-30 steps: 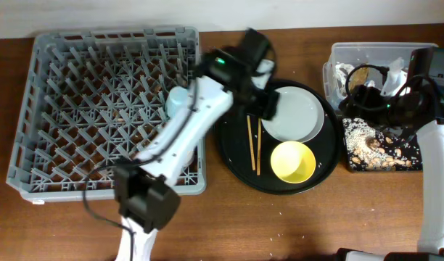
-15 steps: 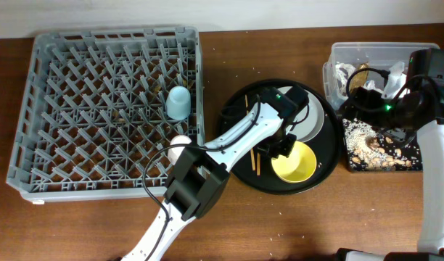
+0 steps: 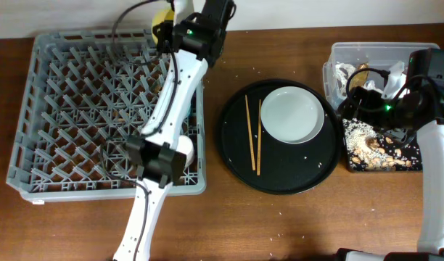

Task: Sort waste into correct bins and load items into the dishwasher rack
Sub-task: 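Place the yellow bowl upright at the back of the rack with the left gripper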

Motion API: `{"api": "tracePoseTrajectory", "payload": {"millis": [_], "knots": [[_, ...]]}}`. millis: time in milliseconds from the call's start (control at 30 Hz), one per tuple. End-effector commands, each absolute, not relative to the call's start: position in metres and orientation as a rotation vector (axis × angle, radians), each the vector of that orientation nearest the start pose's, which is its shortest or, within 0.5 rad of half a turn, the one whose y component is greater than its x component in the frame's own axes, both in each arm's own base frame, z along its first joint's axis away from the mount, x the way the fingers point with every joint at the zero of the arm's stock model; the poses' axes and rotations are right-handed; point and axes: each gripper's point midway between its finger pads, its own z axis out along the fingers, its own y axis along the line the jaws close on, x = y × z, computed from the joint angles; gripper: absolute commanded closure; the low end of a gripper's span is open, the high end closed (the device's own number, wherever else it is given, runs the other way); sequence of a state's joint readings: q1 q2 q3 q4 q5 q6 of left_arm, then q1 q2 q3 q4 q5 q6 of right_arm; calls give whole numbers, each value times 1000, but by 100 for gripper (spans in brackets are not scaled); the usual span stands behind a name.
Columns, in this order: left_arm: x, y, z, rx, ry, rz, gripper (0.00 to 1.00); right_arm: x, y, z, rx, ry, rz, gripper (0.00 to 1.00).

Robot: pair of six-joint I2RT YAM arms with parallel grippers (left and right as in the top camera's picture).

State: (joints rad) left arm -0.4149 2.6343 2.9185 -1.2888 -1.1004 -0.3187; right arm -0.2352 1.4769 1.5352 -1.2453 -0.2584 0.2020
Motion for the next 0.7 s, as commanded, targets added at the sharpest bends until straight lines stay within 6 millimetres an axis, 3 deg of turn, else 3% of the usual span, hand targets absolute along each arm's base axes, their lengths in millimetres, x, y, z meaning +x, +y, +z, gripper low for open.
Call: {"api": "tracePoseTrajectory", "payload": {"millis": [0, 167, 267, 300, 367, 433, 467, 500, 533, 600, 667], "knots": [[590, -53, 198, -390, 1999, 1071, 100, 329, -35, 228, 524, 2683, 333, 2], [597, -48, 151, -365, 2019, 1151, 100, 329, -35, 228, 524, 2683, 333, 2], [595, -61, 141, -313, 2063, 1133, 100, 329, -35, 228, 524, 2683, 333, 2], [591, -77, 139, -227, 2087, 1157, 99, 329, -35, 228, 524, 2683, 333, 1], [580, -98, 136, -139, 2116, 1176, 89, 329, -35, 228, 524, 2683, 333, 1], [573, -112, 134, -85, 2130, 1186, 73, 329, -35, 228, 524, 2683, 333, 2], [569, -116, 133, -55, 2140, 1199, 54, 329, -35, 228, 524, 2683, 333, 2], [566, -118, 132, -36, 2148, 1209, 20, 329, -35, 228, 524, 2683, 333, 2], [566, -119, 131, -21, 2156, 1207, 13, 328, -35, 228, 524, 2683, 333, 1], [566, -136, 129, 98, 2283, 1058, 14, 329, -35, 228, 524, 2683, 333, 1], [566, -140, 158, 66, 2362, 792, 13, 329, -35, 228, 524, 2683, 333, 1]]}}
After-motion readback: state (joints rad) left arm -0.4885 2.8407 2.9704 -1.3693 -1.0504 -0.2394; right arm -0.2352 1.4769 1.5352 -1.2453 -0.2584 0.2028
